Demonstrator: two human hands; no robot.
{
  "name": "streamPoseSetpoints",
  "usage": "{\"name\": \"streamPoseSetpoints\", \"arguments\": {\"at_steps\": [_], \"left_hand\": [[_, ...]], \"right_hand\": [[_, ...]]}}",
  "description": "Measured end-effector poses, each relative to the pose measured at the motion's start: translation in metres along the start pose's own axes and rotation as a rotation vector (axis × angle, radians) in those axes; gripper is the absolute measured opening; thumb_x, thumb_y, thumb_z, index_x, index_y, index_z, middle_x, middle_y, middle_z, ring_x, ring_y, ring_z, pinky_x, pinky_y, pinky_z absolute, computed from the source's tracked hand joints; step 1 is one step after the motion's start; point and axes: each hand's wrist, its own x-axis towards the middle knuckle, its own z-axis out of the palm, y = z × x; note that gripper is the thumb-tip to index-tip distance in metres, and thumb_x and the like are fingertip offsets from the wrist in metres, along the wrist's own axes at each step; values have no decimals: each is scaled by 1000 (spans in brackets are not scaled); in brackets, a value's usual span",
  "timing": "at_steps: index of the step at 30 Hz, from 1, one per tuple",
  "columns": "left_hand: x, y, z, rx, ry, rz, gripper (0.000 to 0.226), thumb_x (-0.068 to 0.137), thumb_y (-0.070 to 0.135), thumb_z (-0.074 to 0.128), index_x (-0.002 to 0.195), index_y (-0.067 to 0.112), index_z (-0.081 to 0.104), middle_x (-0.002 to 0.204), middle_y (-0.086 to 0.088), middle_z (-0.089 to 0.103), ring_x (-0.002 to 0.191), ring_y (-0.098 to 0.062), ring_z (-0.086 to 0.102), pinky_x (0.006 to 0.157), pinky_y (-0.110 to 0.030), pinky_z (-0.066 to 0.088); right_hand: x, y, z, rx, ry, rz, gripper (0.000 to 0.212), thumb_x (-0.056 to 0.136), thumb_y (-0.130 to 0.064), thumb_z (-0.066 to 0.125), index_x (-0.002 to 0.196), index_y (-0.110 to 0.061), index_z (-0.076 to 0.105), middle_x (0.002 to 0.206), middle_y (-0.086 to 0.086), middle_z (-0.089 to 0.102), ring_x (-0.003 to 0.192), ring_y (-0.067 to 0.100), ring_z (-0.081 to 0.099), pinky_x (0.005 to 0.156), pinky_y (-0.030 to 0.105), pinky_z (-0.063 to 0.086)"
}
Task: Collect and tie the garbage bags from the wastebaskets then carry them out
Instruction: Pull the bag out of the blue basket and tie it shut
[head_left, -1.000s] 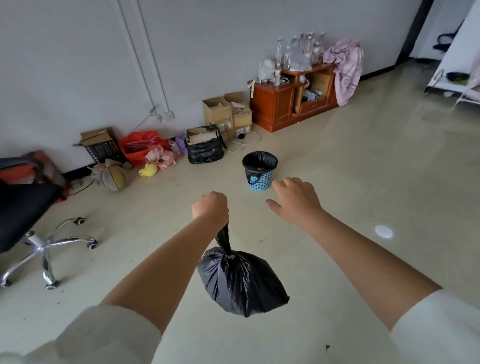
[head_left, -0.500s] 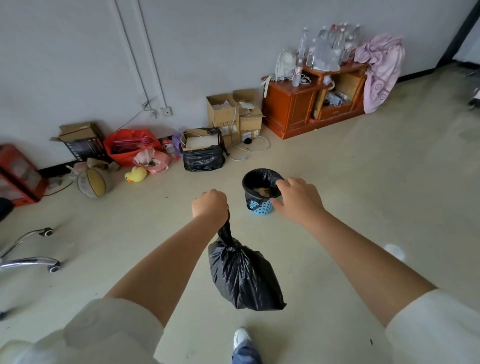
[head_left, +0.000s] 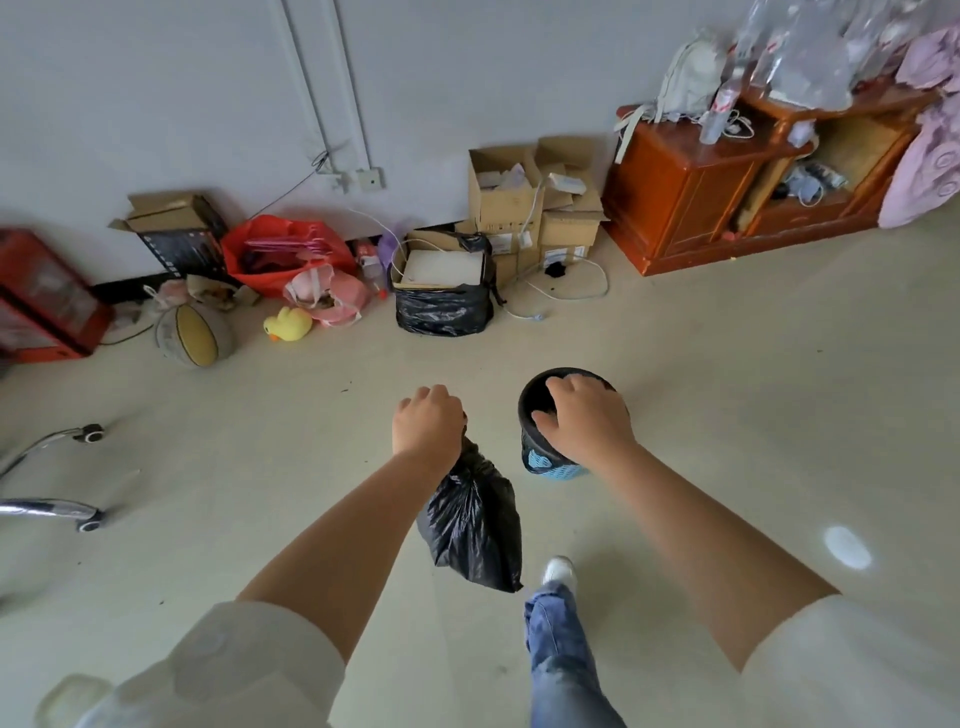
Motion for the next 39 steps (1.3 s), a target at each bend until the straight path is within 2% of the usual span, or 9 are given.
{"name": "streamPoseSetpoints", "arguments": {"at_steps": [4,9,14,19,23,26,31,35,39], "left_hand": [[88,-1,34,3,-105,-103,25,96,13,43,114,5,58,118,-8,56,113,-23,49,96,-31,39],[186,-9,94,47,-284,-193,26,90,4,46,115,6,57,119,-7,55,115,-24,48,98,-31,38],[274,-19,193,53,-377,-206,27,89,1,44,112,6,58,118,-8,56,114,-25,49,94,-31,40],[325,-17,290,29,-428,-186,28,88,-1,45,112,4,58,119,-10,56,114,-26,50,94,-33,40],[347,-11,345,-10,-470,-170,25,90,6,50,114,4,57,119,-10,56,114,-27,50,96,-33,39],[353,-5,359,-20,-454,-176,23,93,12,49,114,5,56,118,-10,56,114,-27,51,96,-34,39],[353,23,346,-38,-393,-175,28,93,16,49,120,8,51,123,-9,53,117,-27,47,95,-35,39],[352,75,329,-91,-353,-151,27,93,17,47,119,9,51,122,-8,54,116,-26,47,94,-34,39],[348,146,323,-156,-325,-188,33,97,29,40,122,9,49,124,-8,52,118,-27,47,96,-36,38]], "right_hand": [[91,35,40,14,-100,-63,39,92,-38,40,113,-7,48,115,11,57,105,31,53,79,37,43],[185,69,103,11,-216,-103,40,94,-35,39,120,-6,46,118,13,55,108,31,51,79,36,42],[256,91,204,33,-325,-106,34,94,-31,39,113,-5,49,113,12,56,105,30,53,81,37,41],[286,110,298,28,-424,-72,33,94,-30,40,113,-4,48,115,14,55,107,32,51,77,37,40],[292,123,355,12,-508,-46,33,94,-31,39,111,-5,48,113,13,56,104,32,52,70,33,31],[294,129,361,25,-550,-27,36,94,-31,40,118,-6,46,115,14,55,107,33,51,76,37,40],[305,159,333,62,-555,31,41,94,-29,42,127,-6,44,122,16,53,115,34,49,85,41,43],[309,202,309,35,-518,29,41,93,-28,44,127,-4,45,123,17,54,116,34,48,86,42,45],[302,258,300,-3,-504,-35,38,93,-25,43,124,-4,47,122,16,54,114,33,47,83,41,45]]}}
